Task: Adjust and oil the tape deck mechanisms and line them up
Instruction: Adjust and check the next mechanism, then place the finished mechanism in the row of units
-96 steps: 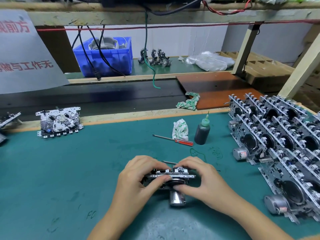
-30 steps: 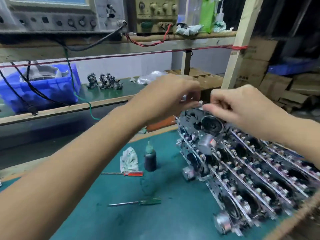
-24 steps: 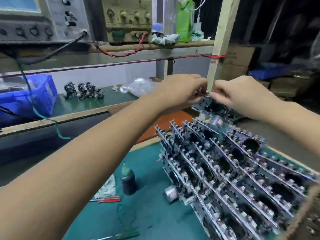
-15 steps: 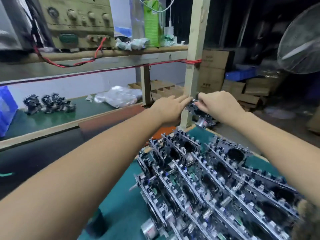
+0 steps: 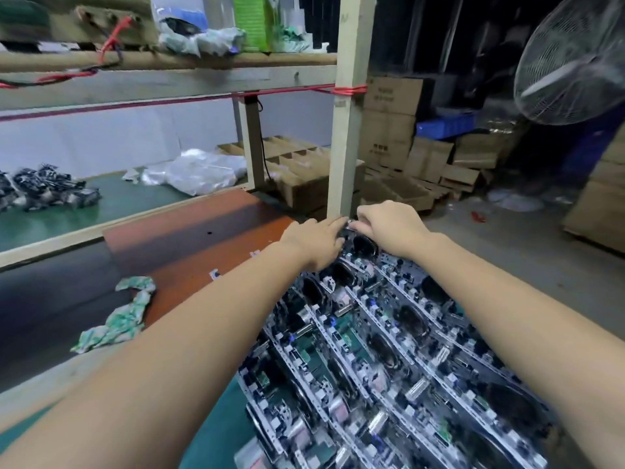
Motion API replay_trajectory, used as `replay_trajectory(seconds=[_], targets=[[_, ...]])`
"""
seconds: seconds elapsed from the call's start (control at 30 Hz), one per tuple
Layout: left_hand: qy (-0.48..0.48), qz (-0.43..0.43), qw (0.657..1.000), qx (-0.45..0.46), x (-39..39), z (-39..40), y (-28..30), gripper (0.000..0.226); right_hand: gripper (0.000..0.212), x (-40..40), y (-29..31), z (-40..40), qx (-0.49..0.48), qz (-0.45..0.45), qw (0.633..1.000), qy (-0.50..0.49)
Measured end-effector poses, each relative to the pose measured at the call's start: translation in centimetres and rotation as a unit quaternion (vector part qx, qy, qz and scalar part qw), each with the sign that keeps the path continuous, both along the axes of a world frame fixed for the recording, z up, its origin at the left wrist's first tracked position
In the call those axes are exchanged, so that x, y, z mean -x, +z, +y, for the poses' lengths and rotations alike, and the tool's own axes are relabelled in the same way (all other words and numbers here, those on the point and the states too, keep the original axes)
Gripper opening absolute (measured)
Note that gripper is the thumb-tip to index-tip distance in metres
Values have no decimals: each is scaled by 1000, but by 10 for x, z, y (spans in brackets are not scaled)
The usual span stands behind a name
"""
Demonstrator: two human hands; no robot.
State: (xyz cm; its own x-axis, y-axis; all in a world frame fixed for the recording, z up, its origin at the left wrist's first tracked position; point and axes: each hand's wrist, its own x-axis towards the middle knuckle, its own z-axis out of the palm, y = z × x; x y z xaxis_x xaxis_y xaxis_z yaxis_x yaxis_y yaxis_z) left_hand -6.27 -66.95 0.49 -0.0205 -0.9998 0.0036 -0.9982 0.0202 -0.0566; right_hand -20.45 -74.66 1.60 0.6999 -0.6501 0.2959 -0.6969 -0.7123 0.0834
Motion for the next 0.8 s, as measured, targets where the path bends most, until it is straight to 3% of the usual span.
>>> replay_trajectory(seconds=[0.13, 0.3, 0.43, 0.57, 0.67, 0.8], targets=[[24, 27, 999, -3, 6, -6, 0, 51, 31, -6, -6, -5, -4, 12, 1000, -18], [32, 92, 995, 24, 11, -1, -9, 45, 40, -11, -13, -1, -84, 18, 996, -25], [38, 39, 997, 63, 12, 4, -10, 44, 36, -19, -9, 7, 97, 92, 990, -54], [65, 25, 988, 137, 4, 18, 3, 40, 40, -22, 5, 29, 126, 65, 987, -72], [62, 37, 982, 174, -10, 53, 32, 35, 37, -22, 33, 66, 153, 27, 988, -20], [54, 46, 961, 266, -29, 152, 69, 30, 27, -29, 70, 152, 26, -38, 988, 148]])
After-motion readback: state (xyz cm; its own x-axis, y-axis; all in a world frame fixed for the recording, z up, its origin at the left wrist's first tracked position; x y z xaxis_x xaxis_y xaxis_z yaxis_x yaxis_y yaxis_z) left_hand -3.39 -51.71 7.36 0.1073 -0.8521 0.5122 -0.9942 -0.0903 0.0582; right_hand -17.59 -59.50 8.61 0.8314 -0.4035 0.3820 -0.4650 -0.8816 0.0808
